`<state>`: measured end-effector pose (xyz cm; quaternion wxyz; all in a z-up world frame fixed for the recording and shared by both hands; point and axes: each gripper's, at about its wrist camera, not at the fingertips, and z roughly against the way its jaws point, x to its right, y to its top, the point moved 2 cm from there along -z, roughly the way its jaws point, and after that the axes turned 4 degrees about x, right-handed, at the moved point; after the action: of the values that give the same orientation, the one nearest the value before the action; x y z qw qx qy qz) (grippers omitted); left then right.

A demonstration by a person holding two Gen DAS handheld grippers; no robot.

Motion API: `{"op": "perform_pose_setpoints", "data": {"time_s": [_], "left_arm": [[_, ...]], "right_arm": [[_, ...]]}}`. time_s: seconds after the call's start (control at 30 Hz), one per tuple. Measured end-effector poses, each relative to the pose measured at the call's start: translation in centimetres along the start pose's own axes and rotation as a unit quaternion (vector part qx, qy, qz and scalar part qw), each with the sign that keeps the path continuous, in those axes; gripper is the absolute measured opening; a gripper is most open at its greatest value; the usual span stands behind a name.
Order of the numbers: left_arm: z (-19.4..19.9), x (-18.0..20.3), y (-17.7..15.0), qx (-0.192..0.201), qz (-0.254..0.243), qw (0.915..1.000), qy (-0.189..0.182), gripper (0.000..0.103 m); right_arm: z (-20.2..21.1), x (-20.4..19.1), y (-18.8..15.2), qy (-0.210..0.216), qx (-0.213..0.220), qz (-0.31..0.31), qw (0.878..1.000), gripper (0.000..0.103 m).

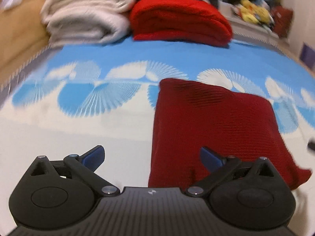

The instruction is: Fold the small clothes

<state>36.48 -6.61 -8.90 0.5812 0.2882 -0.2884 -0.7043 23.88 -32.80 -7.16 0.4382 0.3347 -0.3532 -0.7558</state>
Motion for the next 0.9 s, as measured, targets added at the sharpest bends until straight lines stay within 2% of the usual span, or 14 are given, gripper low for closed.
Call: {"op": "perform_pose_setpoints", "data": {"time_s": [0.1, 0.17, 0.2, 0.23, 0.27, 0.3, 0.37, 0.4, 0.47, 0.5, 0.57, 0.67, 0.8, 0.9], "left_arm": [[-2.6, 1.7, -0.1, -0.019, -0.019, 0.9996, -0.009, 0.103], [-4.7, 2.2, -1.0, -0.042, -0.019, 0.9986, -0.025, 0.103], [-5.7, 2.3, -1.5, -0.048, -0.023, 0.9982, -0.027, 0.103], [-6.5, 2.4, -1.9, -0.048, -0.027, 0.9981, -0.028, 0.103], [-7.0, 2.4, -2.2, -0.050, -0.027, 0.9979, -0.030, 0.103], [-7.0, 2.1, -2.2, -0.052, -0.017, 0.9981, -0.030, 0.103], [-6.2, 1.5, -1.9, -0.054, -0.009, 0.9980, -0.032, 0.103], [-5.5, 1.1, -1.7, -0.050, -0.006, 0.9983, -0.029, 0.103], [-3.8, 0.5, -1.2, -0.017, -0.008, 0.9995, -0.025, 0.103], [-3.7, 0.4, -1.2, -0.009, -0.020, 0.9997, -0.012, 0.103], [-5.1, 0.4, -1.9, -0.030, -0.042, 0.9985, 0.020, 0.103], [-6.5, 0.1, -2.6, -0.044, -0.012, 0.9988, 0.019, 0.103], [-5.1, 0.3, -2.0, -0.036, -0.021, 0.9990, 0.015, 0.103], [-2.3, 0.0, -2.6, -0.030, -0.009, 0.9994, -0.017, 0.103]], "right_arm": [[-0.3, -3.6, -0.6, 0.048, 0.009, 0.063, 0.997, 0.065], [-2.3, -5.2, -2.1, 0.084, -0.040, 0.081, 0.992, 0.064], [-4.3, -5.9, -3.4, 0.091, -0.089, 0.093, 0.988, 0.065], [-5.6, -6.2, -4.7, 0.080, -0.101, 0.102, 0.986, 0.067], [-6.2, -6.5, -5.2, 0.067, -0.081, 0.119, 0.987, 0.080], [-6.4, -6.8, -5.3, 0.063, -0.071, 0.133, 0.987, 0.082], [-6.3, -6.4, -4.2, 0.066, -0.086, 0.111, 0.988, 0.078], [-5.8, -5.9, -3.5, 0.062, -0.085, 0.096, 0.990, 0.069], [-4.3, -4.4, -2.5, 0.036, -0.063, 0.090, 0.993, 0.065], [-4.1, -3.6, -2.2, 0.026, -0.057, 0.095, 0.993, 0.066], [-5.4, -2.4, -2.7, 0.021, -0.082, 0.108, 0.991, 0.066], [-6.5, -2.1, -3.5, 0.022, -0.071, 0.114, 0.991, 0.074], [-5.5, -2.3, -2.3, 0.028, -0.062, 0.099, 0.993, 0.074], [-1.3, -1.9, -1.0, 0.042, -0.006, 0.094, 0.995, 0.077]]}}
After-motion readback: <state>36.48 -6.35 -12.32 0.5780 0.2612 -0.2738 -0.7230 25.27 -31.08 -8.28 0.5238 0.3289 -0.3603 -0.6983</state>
